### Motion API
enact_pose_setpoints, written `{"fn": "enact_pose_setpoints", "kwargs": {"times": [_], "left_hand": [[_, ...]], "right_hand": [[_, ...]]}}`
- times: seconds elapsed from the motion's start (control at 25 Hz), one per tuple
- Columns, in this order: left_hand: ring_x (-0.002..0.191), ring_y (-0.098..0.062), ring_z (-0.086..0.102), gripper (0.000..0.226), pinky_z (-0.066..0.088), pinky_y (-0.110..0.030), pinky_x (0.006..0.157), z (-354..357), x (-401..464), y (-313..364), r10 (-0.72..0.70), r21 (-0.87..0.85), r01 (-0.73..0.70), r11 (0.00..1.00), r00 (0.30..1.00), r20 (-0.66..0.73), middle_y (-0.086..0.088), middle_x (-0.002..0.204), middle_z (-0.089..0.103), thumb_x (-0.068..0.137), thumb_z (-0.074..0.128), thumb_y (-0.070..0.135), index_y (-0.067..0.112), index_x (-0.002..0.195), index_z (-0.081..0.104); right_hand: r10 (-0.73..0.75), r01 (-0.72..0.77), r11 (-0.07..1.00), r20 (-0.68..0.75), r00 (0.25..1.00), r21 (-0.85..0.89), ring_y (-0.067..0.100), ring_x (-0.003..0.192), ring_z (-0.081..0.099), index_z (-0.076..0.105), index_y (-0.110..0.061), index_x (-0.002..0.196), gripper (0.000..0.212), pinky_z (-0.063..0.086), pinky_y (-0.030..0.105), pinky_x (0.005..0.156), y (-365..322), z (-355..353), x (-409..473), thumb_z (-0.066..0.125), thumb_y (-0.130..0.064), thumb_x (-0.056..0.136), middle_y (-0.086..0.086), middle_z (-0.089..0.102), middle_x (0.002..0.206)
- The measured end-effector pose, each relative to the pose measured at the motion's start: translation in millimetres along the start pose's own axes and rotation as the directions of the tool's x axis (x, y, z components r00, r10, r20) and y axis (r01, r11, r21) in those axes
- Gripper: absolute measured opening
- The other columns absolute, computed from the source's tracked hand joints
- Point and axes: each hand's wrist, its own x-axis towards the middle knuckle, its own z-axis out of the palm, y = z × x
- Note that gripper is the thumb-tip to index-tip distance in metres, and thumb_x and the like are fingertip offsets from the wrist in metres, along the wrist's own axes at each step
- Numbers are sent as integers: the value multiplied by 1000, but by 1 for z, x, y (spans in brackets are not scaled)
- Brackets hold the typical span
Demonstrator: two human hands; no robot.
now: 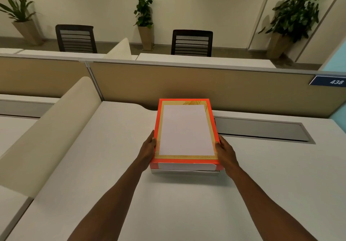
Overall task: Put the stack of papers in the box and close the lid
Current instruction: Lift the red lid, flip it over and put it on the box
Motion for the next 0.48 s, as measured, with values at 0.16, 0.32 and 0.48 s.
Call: {"fn": "enact_pose_setpoints", "kwargs": {"times": [0.16,0.32,0.48], "left_hand": [[112,-16,64,42,58,-40,94,5,4,-12,4,56,-3,998,1000,-10,15,131,57,108,28,39,41,150,32],[128,-25,58,51,50,-49,108,7,10,-17,3,92,-1,996,1000,-21,7,148,50,109,28,39,31,159,25],[122,-24,61,47,51,-48,106,4,16,-23,-16,93,22,995,998,-63,1,149,53,109,29,37,29,156,32]], "right_hand": [[2,-2,998,3,1000,-57,25,110,62,40,-27,149,43,57,46,92,15,6,-2,39,-32,106,3,60,134],[23,-22,997,6,1000,-79,29,113,61,36,-23,152,45,55,51,95,21,12,-1,37,-31,107,8,57,138],[39,-38,995,7,999,-93,26,107,60,34,-22,153,47,56,46,93,21,18,2,36,-30,107,9,56,138]]}}
